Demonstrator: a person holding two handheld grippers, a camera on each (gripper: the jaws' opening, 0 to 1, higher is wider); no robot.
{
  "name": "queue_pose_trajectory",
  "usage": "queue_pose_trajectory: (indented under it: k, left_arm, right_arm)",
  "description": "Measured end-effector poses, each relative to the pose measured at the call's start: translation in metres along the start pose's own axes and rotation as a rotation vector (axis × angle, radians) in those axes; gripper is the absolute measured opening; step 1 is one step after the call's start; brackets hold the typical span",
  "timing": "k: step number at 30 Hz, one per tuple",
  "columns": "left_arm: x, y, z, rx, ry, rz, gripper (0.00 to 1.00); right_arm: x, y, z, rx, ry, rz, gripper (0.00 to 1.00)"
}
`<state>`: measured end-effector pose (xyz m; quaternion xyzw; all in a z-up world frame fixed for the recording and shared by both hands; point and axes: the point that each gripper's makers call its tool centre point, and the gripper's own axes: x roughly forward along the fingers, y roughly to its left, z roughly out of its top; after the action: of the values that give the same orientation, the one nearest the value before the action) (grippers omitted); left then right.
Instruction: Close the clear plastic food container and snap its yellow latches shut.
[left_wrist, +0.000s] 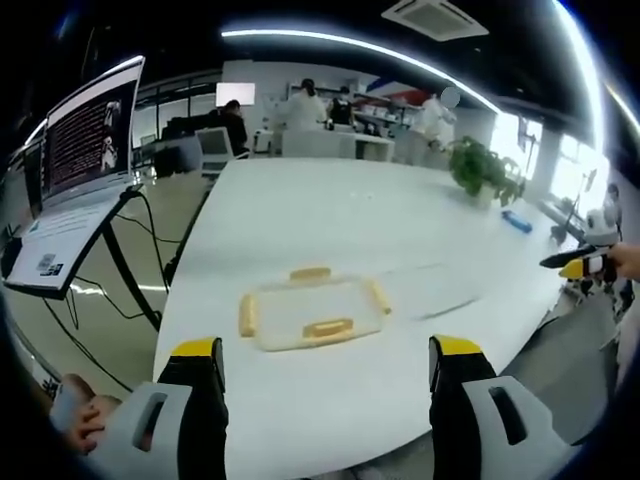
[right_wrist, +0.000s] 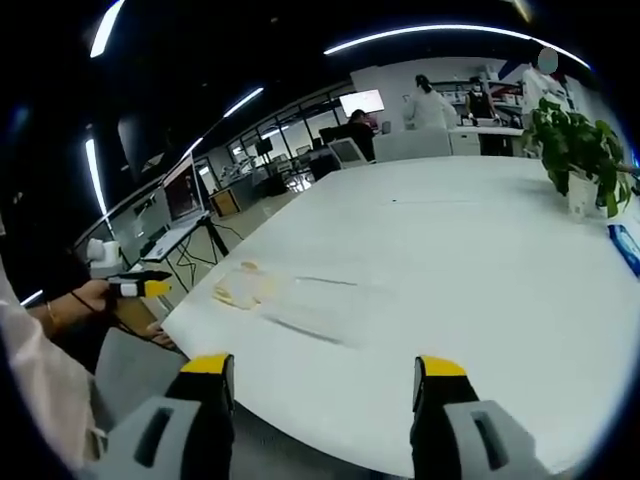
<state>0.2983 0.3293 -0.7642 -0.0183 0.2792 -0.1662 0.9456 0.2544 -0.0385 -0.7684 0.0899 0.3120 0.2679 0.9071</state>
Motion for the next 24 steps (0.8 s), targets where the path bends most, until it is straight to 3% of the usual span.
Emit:
queue_pose_trajectory:
  k: [13, 24]
  left_arm:
    - [0.005, -0.006, -0.007, 0.001, 0.018, -0.032, 0.82]
    - [0.011, -0.006, -0.003, 0.012, 0.025, -0.049, 0.81]
  right_arm:
    - [0.007, 0.008, 0.003, 0.006, 0.009, 0.02, 0.72]
    - [0.015, 0.014, 0.003, -0.005, 0.029, 0.04, 0.72]
